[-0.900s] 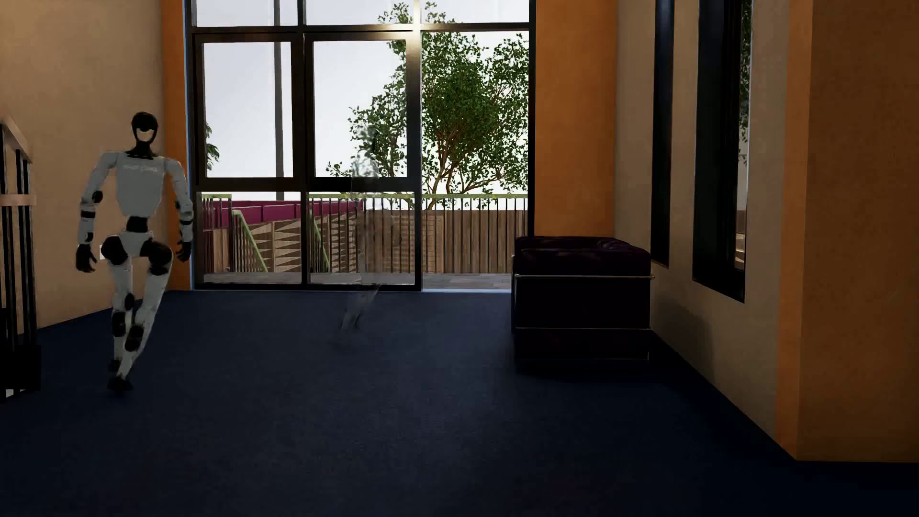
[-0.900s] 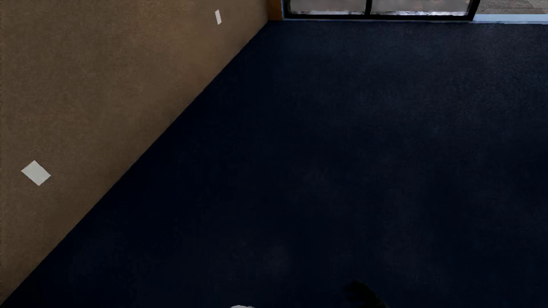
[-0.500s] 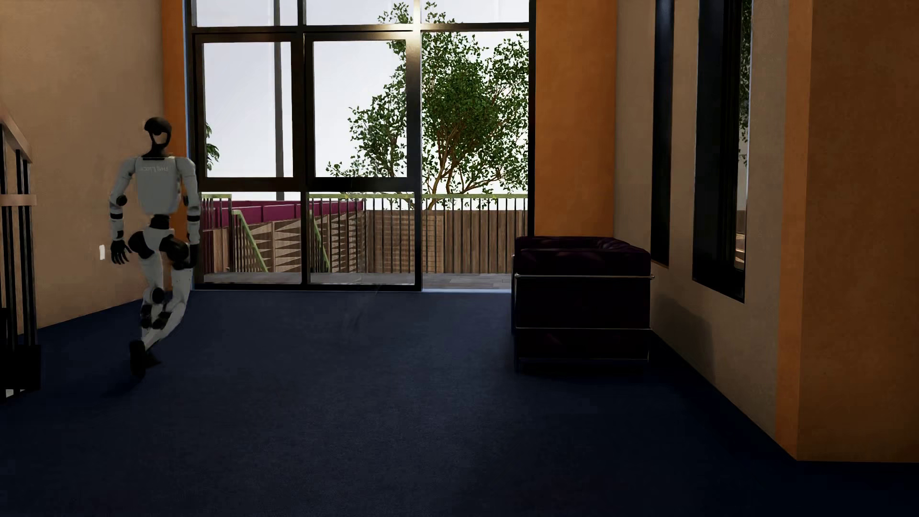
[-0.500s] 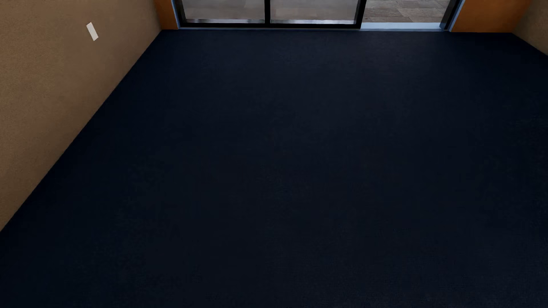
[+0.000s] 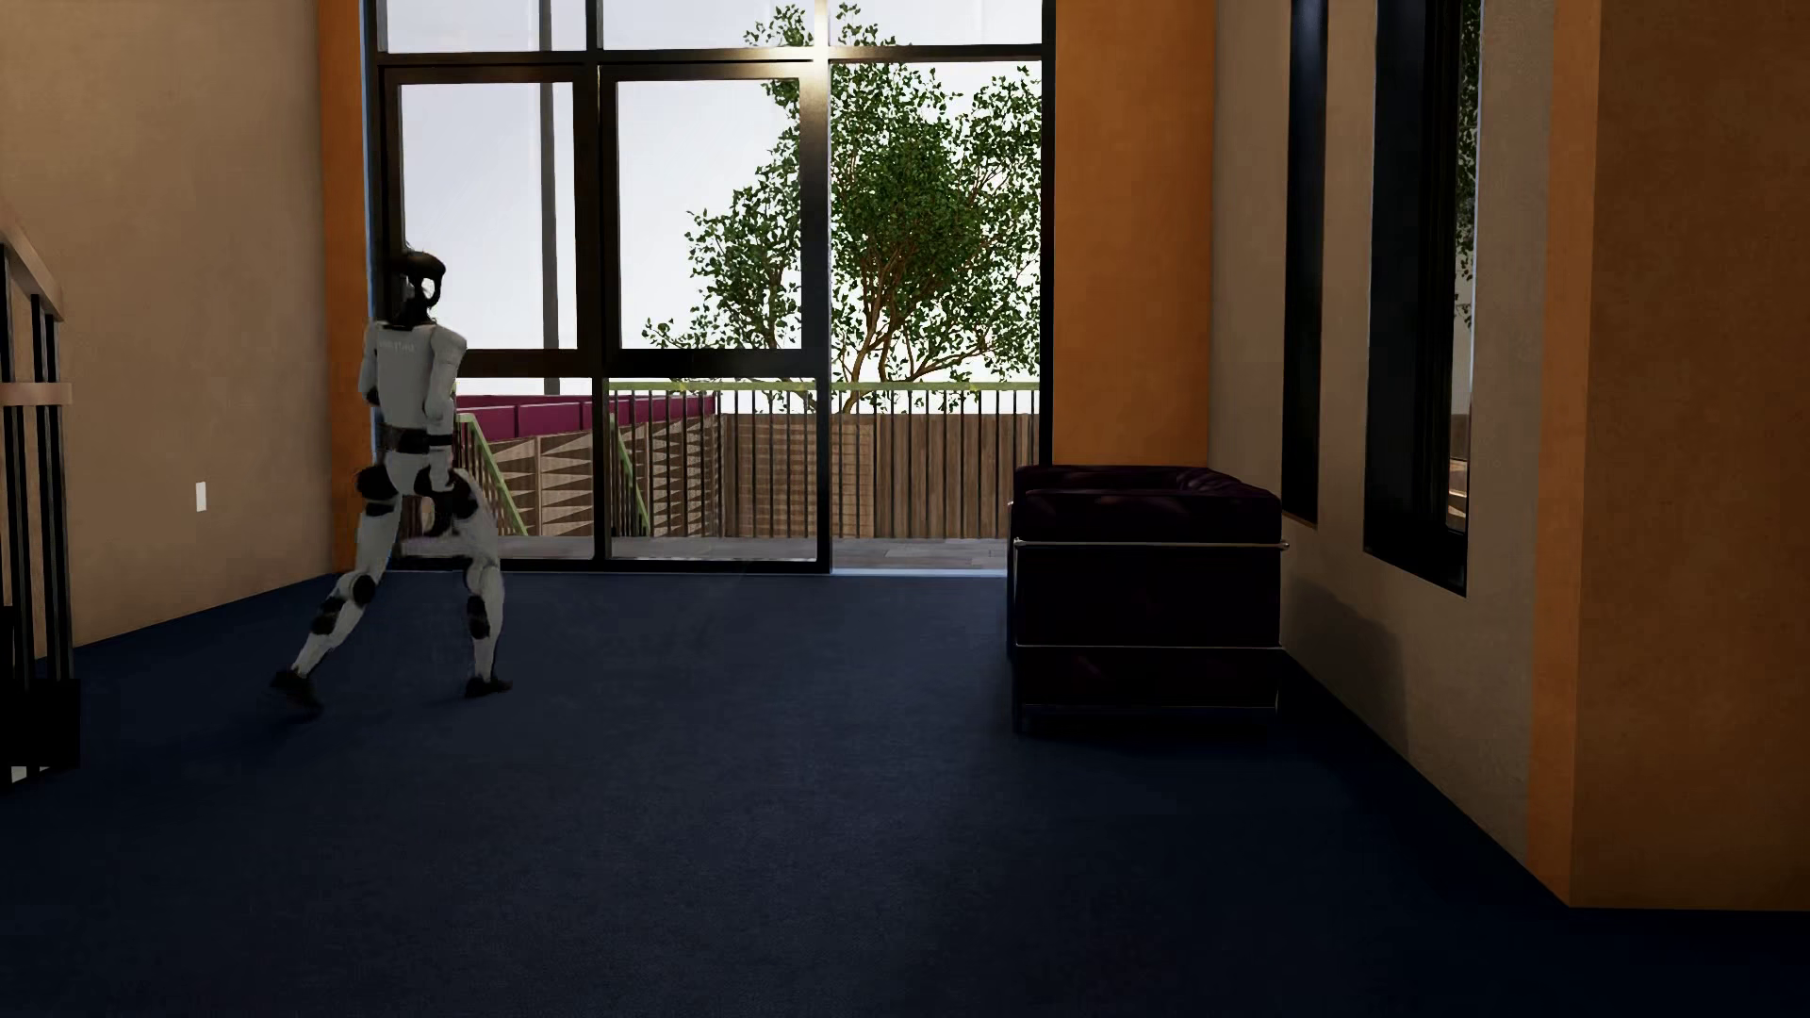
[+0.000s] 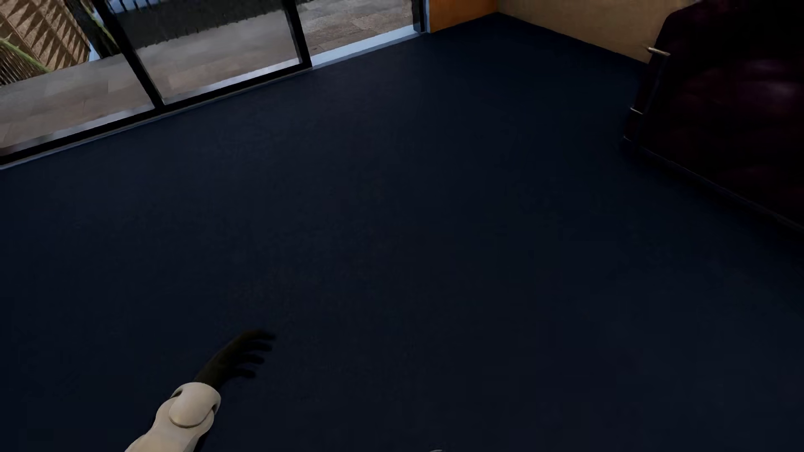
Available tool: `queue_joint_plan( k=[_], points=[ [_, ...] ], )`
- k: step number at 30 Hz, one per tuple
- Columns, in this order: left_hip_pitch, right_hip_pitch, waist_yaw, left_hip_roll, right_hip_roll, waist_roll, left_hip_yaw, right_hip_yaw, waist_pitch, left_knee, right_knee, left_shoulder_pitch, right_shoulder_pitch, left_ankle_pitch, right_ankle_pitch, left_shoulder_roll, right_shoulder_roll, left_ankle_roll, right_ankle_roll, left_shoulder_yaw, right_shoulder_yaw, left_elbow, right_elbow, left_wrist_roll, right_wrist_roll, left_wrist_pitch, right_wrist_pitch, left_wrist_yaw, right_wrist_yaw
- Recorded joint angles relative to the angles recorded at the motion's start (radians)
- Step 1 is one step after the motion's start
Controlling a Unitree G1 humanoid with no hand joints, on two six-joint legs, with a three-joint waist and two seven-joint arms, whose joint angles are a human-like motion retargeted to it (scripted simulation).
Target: Approach the sofa
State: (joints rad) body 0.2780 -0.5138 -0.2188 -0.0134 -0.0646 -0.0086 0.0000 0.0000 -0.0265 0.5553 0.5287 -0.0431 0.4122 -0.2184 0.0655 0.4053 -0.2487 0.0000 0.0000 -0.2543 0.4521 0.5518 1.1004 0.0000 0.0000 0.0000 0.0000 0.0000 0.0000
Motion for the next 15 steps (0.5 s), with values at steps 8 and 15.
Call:
queue_joint_plan(
  k=[8, 15],
  points=[
    [-0.550, 0.367, 0.274, 0.046, 0.261, 0.117, 0.000, 0.000, 0.011, 0.812, -0.067, 0.256, -0.131, 0.307, -0.214, -0.075, -0.081, 0.000, 0.000, -0.441, -0.153, 0.454, -0.211, 0.000, 0.000, 0.000, 0.000, 0.000, 0.000],
    [-0.683, 0.690, 0.540, -0.024, 0.183, 0.046, 0.000, 0.000, 0.045, -0.036, -0.151, 0.469, -0.250, 0.363, -0.376, -0.046, -0.088, 0.000, 0.000, -0.401, -0.195, 0.475, -0.549, 0.000, 0.000, 0.000, 0.000, 0.000, 0.000]
  ],
)
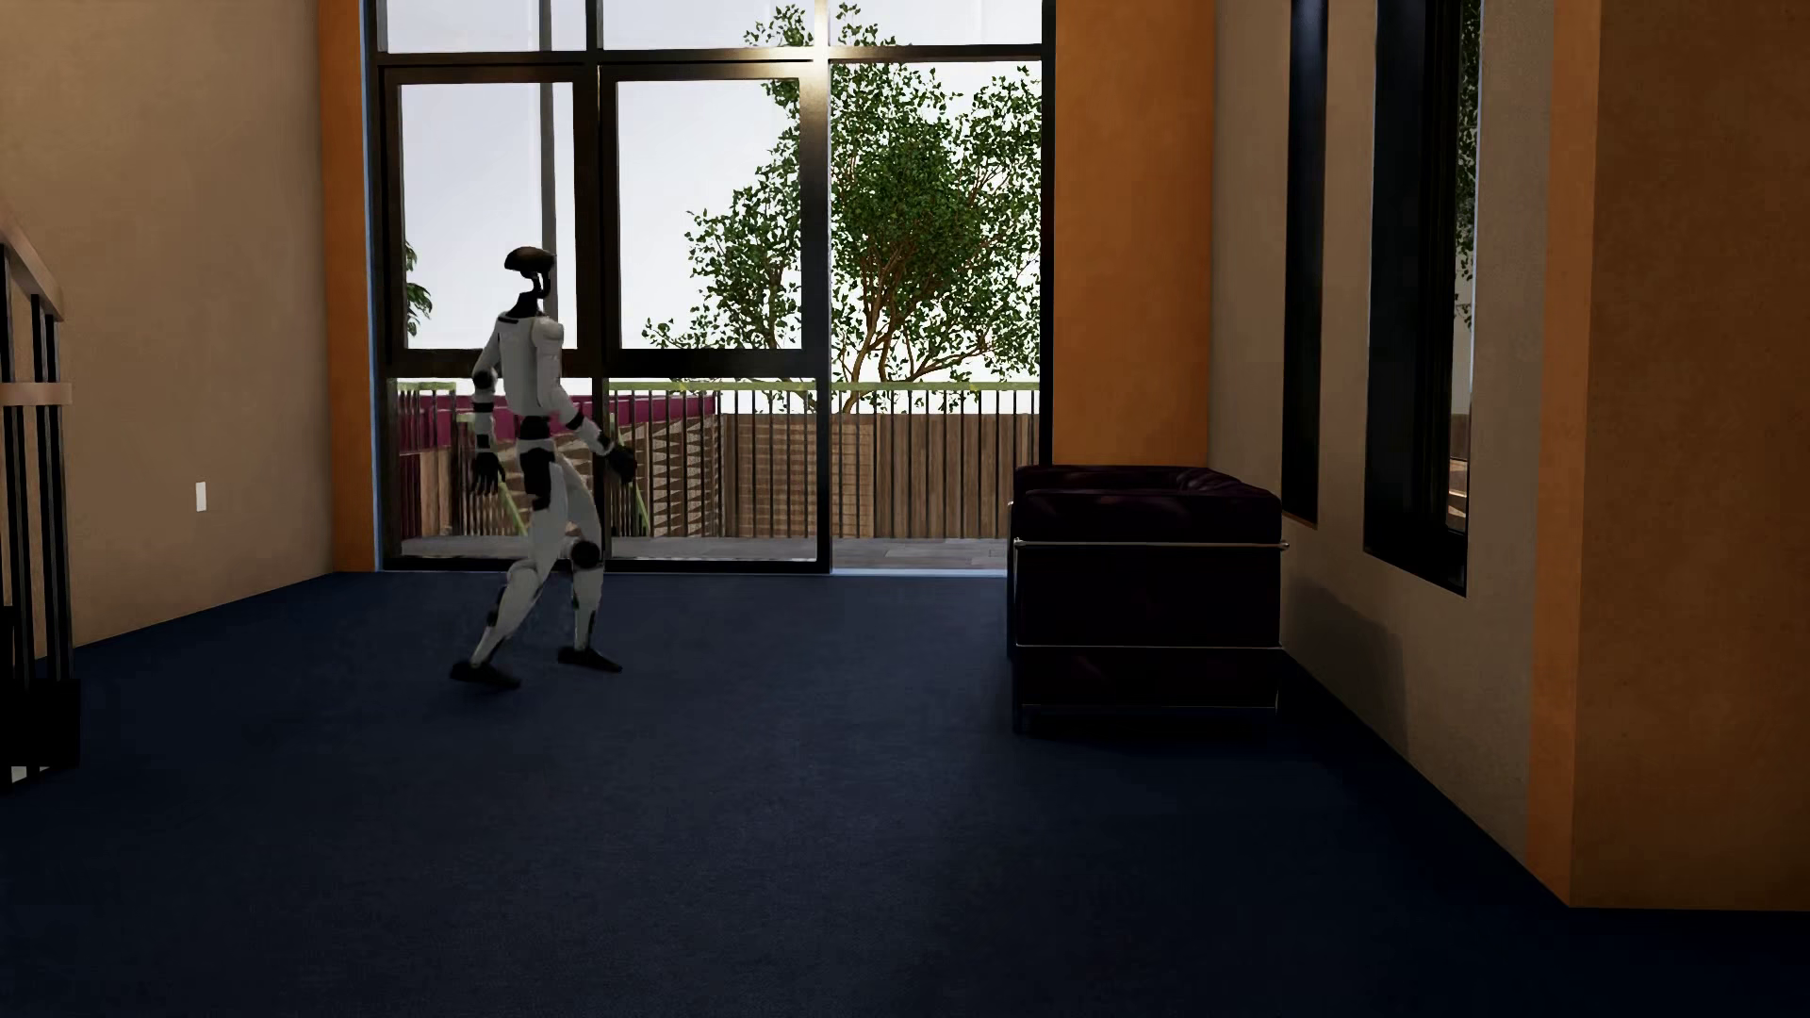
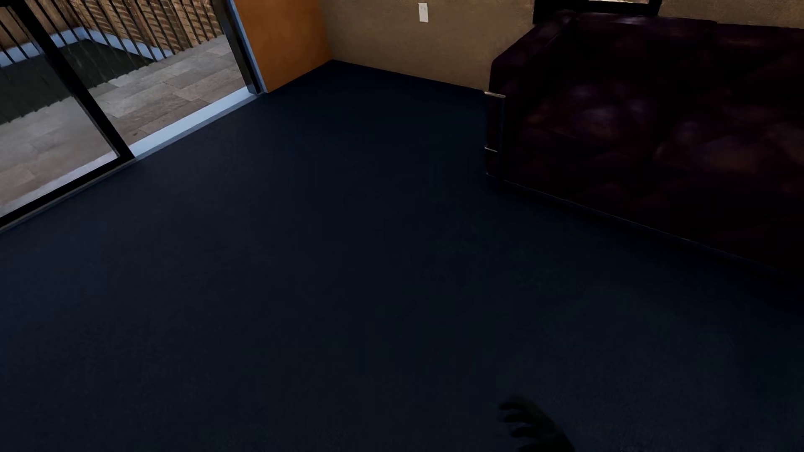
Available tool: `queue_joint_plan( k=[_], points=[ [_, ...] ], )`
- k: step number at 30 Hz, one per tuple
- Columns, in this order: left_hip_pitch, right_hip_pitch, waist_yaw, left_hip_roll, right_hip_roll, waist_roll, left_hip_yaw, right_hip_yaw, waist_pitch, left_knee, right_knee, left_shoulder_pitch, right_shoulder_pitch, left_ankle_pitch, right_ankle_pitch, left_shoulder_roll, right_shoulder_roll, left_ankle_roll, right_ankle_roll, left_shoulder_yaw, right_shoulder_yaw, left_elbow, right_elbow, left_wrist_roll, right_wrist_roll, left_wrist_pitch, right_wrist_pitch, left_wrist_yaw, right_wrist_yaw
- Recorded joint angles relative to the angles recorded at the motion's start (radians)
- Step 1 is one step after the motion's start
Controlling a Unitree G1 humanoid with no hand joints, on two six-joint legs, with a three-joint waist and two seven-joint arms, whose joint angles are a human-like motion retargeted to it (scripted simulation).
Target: Approach the sofa
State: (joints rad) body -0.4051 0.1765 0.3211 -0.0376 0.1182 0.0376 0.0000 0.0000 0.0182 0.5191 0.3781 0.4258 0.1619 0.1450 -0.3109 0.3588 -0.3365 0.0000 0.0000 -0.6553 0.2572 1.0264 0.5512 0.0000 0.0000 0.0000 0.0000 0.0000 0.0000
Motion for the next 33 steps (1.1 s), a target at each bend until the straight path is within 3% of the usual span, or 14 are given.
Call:
queue_joint_plan(
  k=[1, 3, 4, 6, 7, 9, 12, 13, 17, 20, 22, 26, 29, 33],
  points=[
    [-0.004, 0.038, -0.002, 0.005, -0.011, 0.008, 0.000, 0.000, -0.009, -0.091, -0.008, 0.002, 0.006, 0.032, -0.020, 0.001, -0.004, 0.000, 0.000, 0.004, 0.010, -0.010, -0.029, 0.000, 0.000, 0.000, 0.000, 0.000, 0.000],
    [-0.018, 0.116, -0.013, 0.003, -0.028, 0.031, 0.000, 0.000, -0.023, -0.227, -0.013, -0.013, 0.044, -0.359, -0.050, 0.003, -0.013, 0.000, 0.000, 0.037, 0.029, -0.022, -0.049, 0.000, 0.000, 0.000, 0.000, 0.000, 0.000],
    [-0.037, 0.146, -0.015, -0.005, -0.033, 0.038, 0.000, 0.000, -0.030, -0.235, -0.009, -0.029, 0.066, -0.366, -0.054, 0.005, -0.011, 0.000, 0.000, 0.064, 0.046, -0.023, -0.024, 0.000, 0.000, 0.000, 0.000, 0.000, 0.000],
    [-0.090, 0.176, -0.007, -0.025, -0.064, 0.016, 0.000, 0.000, -0.049, -0.097, 0.024, -0.071, 0.104, 0.133, -0.023, 0.020, 0.017, 0.000, 0.000, 0.129, 0.099, -0.011, 0.118, 0.000, 0.000, 0.000, 0.000, 0.000, 0.000],
    [-0.113, 0.180, -0.010, -0.043, -0.092, -0.020, 0.000, 0.000, -0.050, -0.028, 0.067, -0.103, 0.111, 0.170, 0.021, 0.029, 0.050, 0.000, 0.000, 0.157, 0.141, 0.017, 0.249, 0.000, 0.000, 0.000, 0.000, 0.000, 0.000],
    [-0.072, 0.144, -0.024, -0.077, -0.157, -0.101, 0.000, 0.000, -0.024, 0.082, 0.227, -0.190, 0.120, 0.095, 0.178, 0.040, 0.108, 0.000, 0.000, 0.217, 0.278, 0.096, 0.512, 0.000, 0.000, 0.000, 0.000, 0.000, 0.000],
    [0.091, -0.155, -0.060, -0.096, -0.212, -0.138, 0.000, 0.000, 0.013, 0.037, 0.637, -0.280, 0.150, -0.054, 0.515, 0.047, 0.038, 0.000, 0.000, 0.373, 0.489, 0.061, 0.490, 0.000, 0.000, 0.000, 0.000, 0.000, 0.000],
    [0.132, -0.257, -0.108, -0.094, -0.205, -0.136, 0.000, 0.000, 0.024, 0.028, 0.770, -0.284, 0.161, -0.090, 0.520, 0.059, 0.006, 0.000, 0.000, 0.403, 0.457, 0.003, 0.451, 0.000, 0.000, 0.000, 0.000, 0.000, 0.000],
    [0.256, -0.501, -0.311, -0.091, -0.190, -0.142, 0.000, 0.000, 0.075, 0.054, 0.977, -0.335, 0.190, -0.175, 0.209, 0.147, -0.014, 0.000, 0.000, 0.475, 0.113, -0.212, 0.362, 0.000, 0.000, 0.000, 0.000, 0.000, 0.000],
    [0.317, -0.543, -0.381, -0.082, -0.179, -0.124, 0.000, 0.000, 0.074, 0.045, 0.717, -0.418, 0.166, -0.223, 0.230, 0.145, 0.041, 0.000, 0.000, 0.592, -0.043, -0.251, 0.347, 0.000, 0.000, 0.000, 0.000, 0.000, 0.000],
    [0.345, -0.483, -0.393, -0.063, -0.158, -0.101, 0.000, 0.000, 0.071, 0.032, 0.451, -0.457, 0.136, -0.213, 0.227, 0.116, 0.060, 0.000, 0.000, 0.626, 0.024, -0.290, 0.371, 0.000, 0.000, 0.000, 0.000, 0.000, 0.000],
    [0.376, -0.324, -0.355, -0.044, -0.108, -0.070, 0.000, 0.000, 0.042, -0.009, 0.143, -0.484, 0.089, -0.235, 0.197, 0.074, 0.076, 0.000, 0.000, 0.452, 0.296, -0.397, 0.359, 0.000, 0.000, 0.000, 0.000, 0.000, 0.000],
    [0.415, -0.243, -0.313, -0.031, -0.082, -0.047, 0.000, 0.000, 0.025, -0.070, 0.052, -0.495, 0.058, -0.322, 0.112, 0.022, 0.049, 0.000, 0.000, 0.235, 0.329, -0.370, 0.402, 0.000, 0.000, 0.000, 0.000, 0.000, 0.000],
    [0.420, -0.174, -0.330, -0.018, -0.060, -0.036, 0.000, 0.000, 0.022, -0.091, 0.022, -0.499, -0.045, -0.324, 0.043, -0.088, 0.000, 0.000, 0.000, -0.141, 0.339, -0.094, 0.451, 0.000, 0.000, 0.000, 0.000, 0.000, 0.000]
  ],
)
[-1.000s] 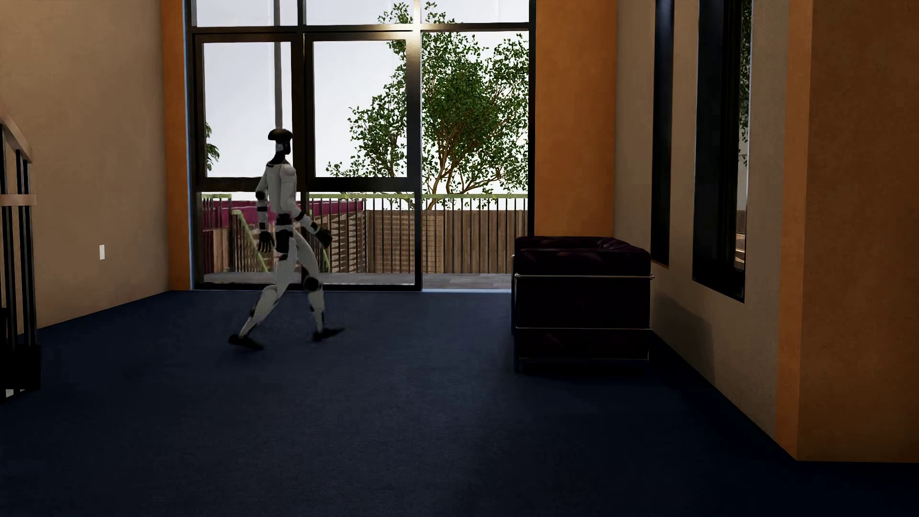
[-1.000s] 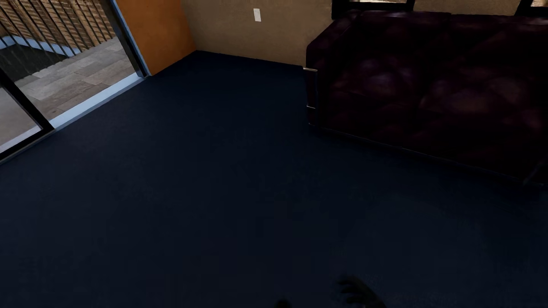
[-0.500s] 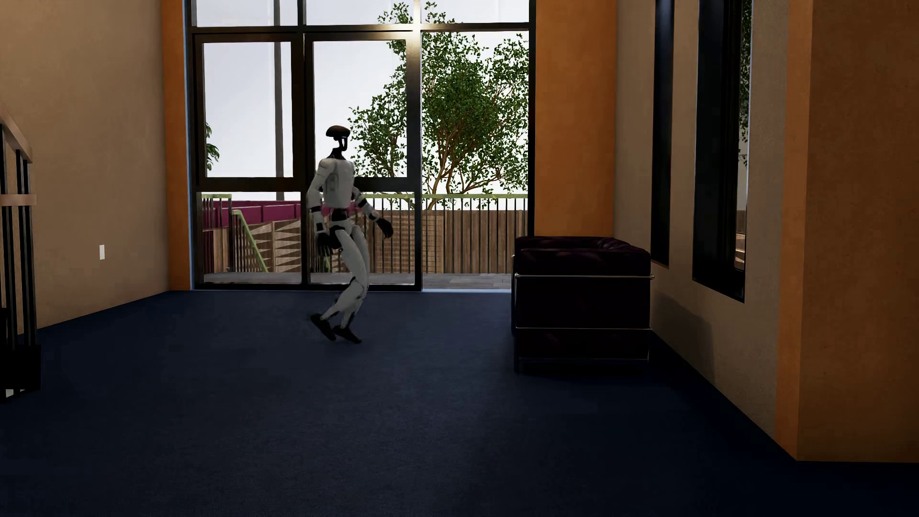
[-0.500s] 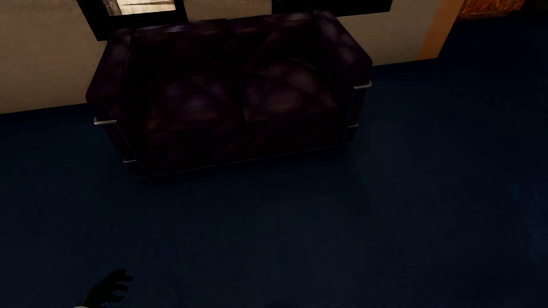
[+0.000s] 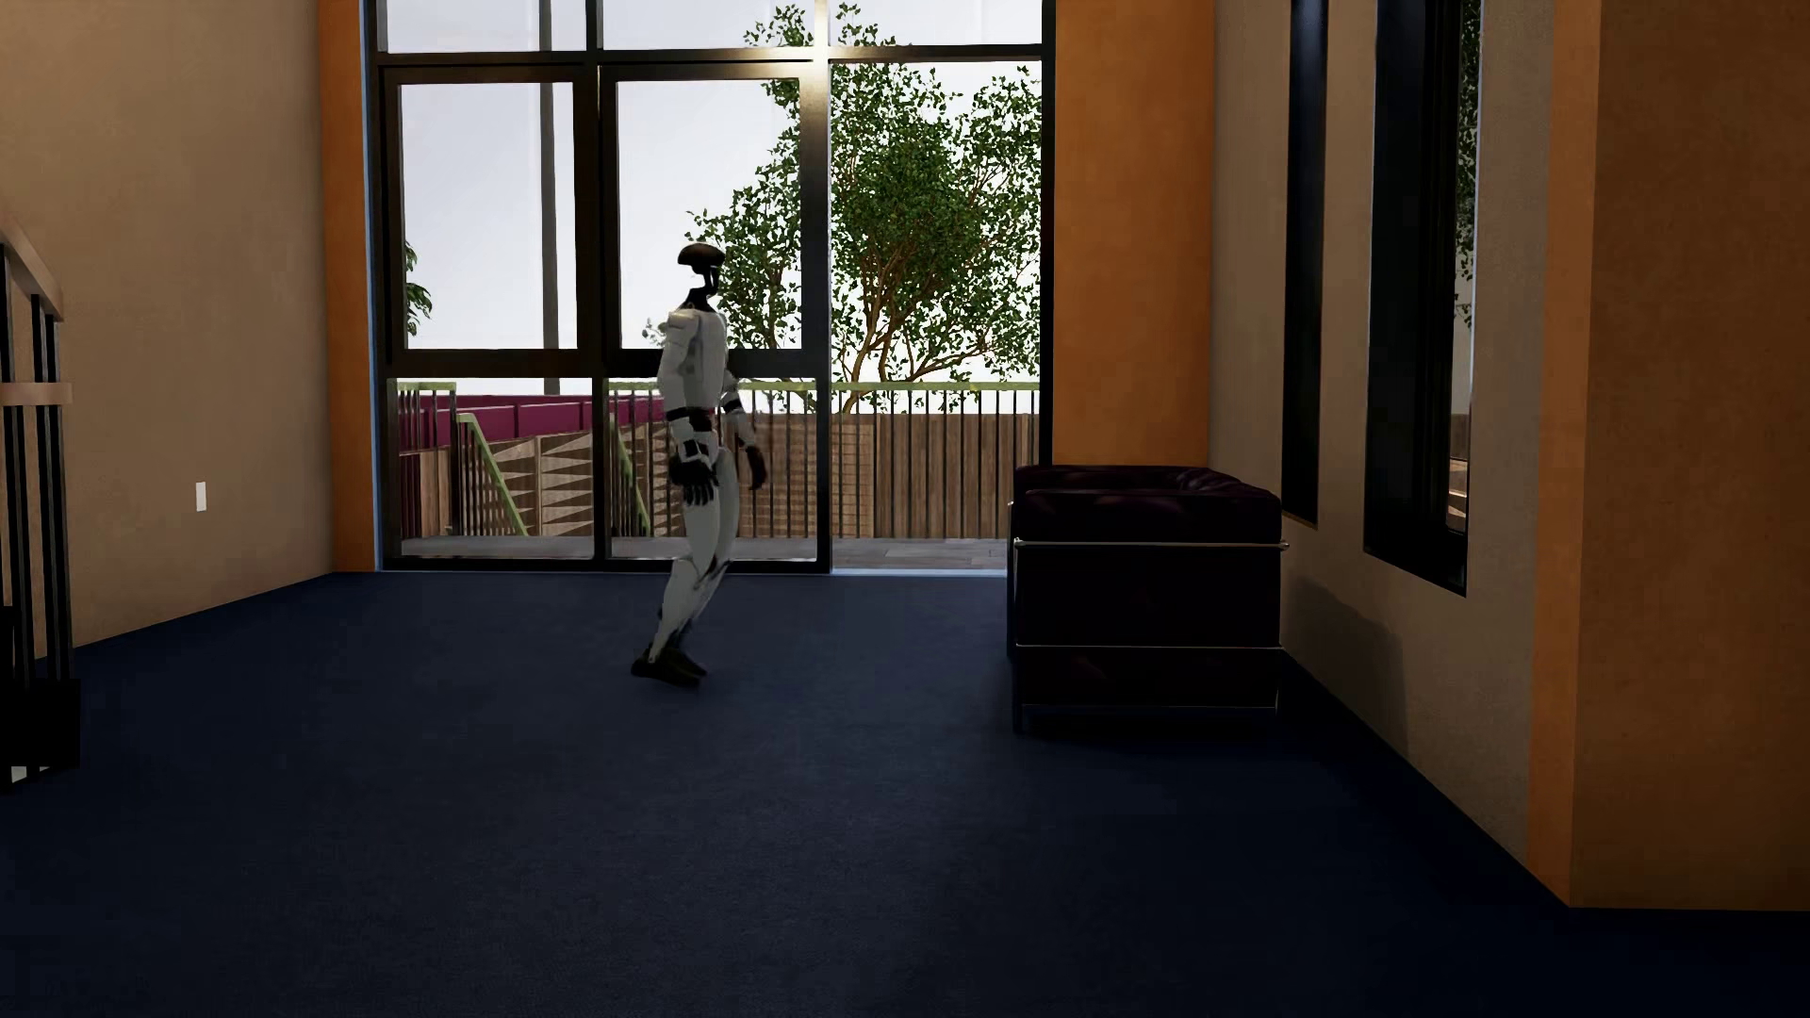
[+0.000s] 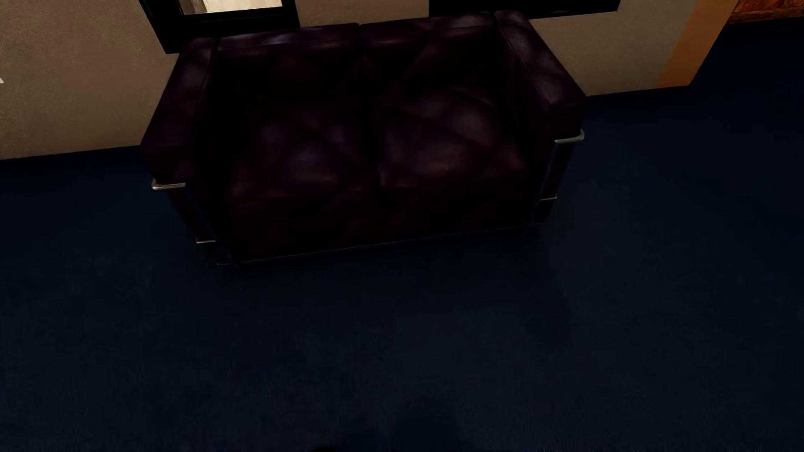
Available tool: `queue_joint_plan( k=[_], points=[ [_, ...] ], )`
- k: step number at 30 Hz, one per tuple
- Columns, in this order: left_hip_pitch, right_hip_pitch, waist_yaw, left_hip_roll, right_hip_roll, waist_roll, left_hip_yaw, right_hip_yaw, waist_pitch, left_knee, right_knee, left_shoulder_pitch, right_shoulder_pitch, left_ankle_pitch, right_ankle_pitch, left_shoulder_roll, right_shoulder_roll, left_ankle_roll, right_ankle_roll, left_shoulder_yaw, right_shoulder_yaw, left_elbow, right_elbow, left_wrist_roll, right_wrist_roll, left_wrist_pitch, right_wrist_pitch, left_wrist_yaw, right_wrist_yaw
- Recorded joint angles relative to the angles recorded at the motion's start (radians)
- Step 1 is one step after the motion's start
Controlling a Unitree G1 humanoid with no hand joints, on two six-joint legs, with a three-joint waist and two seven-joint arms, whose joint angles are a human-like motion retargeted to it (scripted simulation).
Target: Approach the sofa
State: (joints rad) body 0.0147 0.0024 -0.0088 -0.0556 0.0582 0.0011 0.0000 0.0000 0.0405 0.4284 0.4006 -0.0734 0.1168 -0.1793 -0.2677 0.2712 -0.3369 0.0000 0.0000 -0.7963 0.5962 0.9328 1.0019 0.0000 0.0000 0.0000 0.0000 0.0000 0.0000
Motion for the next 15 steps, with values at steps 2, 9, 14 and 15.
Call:
queue_joint_plan(
  k=[2, 9, 14, 15],
  points=[
    [-0.007, 0.014, -0.019, 0.003, 0.002, -0.011, 0.000, 0.000, 0.008, 0.007, 0.003, 0.016, -0.044, -0.003, 0.000, 0.013, -0.003, 0.000, 0.000, -0.162, -0.047, -0.004, -0.028, 0.000, 0.000, 0.000, 0.000, 0.000, 0.000],
    [-0.001, 0.040, 0.048, 0.002, 0.002, -0.036, 0.000, 0.000, -0.018, 0.003, -0.066, 0.037, -0.075, -0.019, -0.016, 0.067, 0.045, 0.000, 0.000, 0.158, -0.121, -0.008, -0.168, 0.000, 0.000, 0.000, 0.000, 0.000, 0.000],
    [-0.015, 0.042, 0.057, -0.003, -0.005, -0.040, 0.000, 0.000, -0.022, 0.021, -0.068, 0.008, -0.097, -0.020, -0.026, 0.076, 0.070, 0.000, 0.000, 0.158, 0.072, 0.027, -0.188, 0.000, 0.000, 0.000, 0.000, 0.000, 0.000],
    [-0.017, 0.047, 0.051, -0.003, -0.004, -0.037, 0.000, 0.000, -0.024, 0.026, -0.074, 0.013, -0.086, -0.022, -0.025, 0.073, 0.072, 0.000, 0.000, 0.140, 0.096, 0.022, -0.192, 0.000, 0.000, 0.000, 0.000, 0.000, 0.000]
  ],
)
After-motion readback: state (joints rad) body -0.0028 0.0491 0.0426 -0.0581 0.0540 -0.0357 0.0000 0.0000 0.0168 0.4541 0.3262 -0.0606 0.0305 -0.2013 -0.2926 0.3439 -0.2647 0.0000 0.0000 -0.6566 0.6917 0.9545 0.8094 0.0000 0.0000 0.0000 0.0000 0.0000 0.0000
